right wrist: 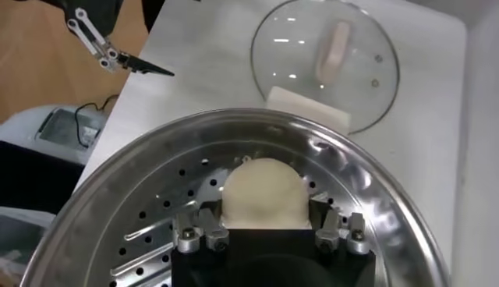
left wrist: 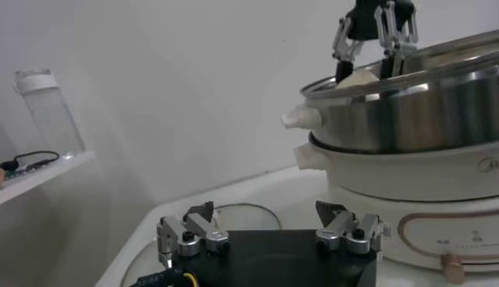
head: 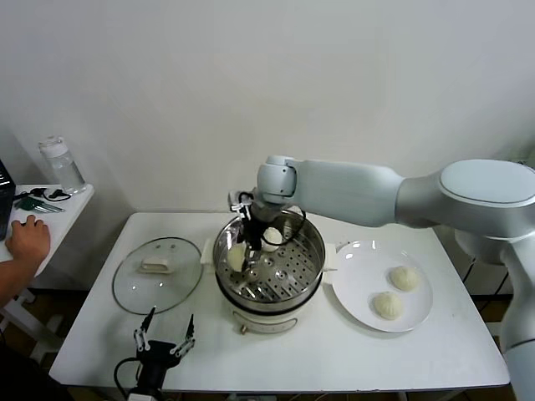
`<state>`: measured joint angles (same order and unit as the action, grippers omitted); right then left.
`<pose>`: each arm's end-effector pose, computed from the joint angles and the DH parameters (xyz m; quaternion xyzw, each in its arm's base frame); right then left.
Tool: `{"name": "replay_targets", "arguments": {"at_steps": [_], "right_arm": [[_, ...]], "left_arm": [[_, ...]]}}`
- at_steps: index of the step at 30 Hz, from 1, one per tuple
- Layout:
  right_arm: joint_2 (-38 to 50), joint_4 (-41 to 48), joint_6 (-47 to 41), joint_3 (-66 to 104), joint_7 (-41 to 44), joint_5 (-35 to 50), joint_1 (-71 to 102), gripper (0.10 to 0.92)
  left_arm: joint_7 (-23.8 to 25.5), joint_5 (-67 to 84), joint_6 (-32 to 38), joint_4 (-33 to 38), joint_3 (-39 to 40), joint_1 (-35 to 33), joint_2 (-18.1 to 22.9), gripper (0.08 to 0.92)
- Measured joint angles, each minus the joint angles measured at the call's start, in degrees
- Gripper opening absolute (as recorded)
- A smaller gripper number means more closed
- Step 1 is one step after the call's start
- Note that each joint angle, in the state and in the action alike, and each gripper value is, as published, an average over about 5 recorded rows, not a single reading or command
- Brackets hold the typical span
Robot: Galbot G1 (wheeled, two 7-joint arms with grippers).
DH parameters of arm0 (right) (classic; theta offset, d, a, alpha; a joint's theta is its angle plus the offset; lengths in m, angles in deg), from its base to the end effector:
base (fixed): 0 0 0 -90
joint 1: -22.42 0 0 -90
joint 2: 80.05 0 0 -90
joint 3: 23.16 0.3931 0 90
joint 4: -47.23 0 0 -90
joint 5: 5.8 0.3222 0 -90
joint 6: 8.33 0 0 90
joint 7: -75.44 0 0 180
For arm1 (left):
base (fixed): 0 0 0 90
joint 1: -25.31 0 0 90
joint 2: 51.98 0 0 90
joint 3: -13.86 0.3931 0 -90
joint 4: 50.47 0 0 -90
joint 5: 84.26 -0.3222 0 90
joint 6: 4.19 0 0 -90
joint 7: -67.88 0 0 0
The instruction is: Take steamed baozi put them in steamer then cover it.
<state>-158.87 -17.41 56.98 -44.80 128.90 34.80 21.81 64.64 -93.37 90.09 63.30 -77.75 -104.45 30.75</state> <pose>0.5746 0.1625 -0.1013 0.6246 -0.5090 0.4908 0.3314 0.0603 0.0415 -0.3884 -0.0097 -0.9854 -0.1410 0.0951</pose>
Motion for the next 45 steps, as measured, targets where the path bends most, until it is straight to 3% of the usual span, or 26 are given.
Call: {"name": "replay_targets", "arguments": {"at_steps": [6, 18, 32, 45], "right_arm": [[-0.1, -0.2, -0.2, 0.1, -0.1, -0.8, 0.2, 0.813], [4.6, -4.5, 0.8, 0.1, 1.5, -2.1, -3.7, 0.823], [25.8, -17.7, 4.3, -2.2, 5.6, -6.7, -13.1, 0.823], [45.8, -22.9, 7.1, 5.1, 7.8, -21.6, -1.3, 0.823]], "left_arm": [[0.0, 0.0, 0.0, -0.1, 0.0, 0.1, 0.0, 0.823], [0.0, 0.0, 0.0, 0.0, -0.1, -0.2, -0.1, 0.823], [0.0, 0.0, 0.0, 0.2, -0.3, -0.4, -0.7, 0.823], [0.0, -0.8, -0.1, 0.9, -0.3, -1.3, 0.0, 0.823]]}}
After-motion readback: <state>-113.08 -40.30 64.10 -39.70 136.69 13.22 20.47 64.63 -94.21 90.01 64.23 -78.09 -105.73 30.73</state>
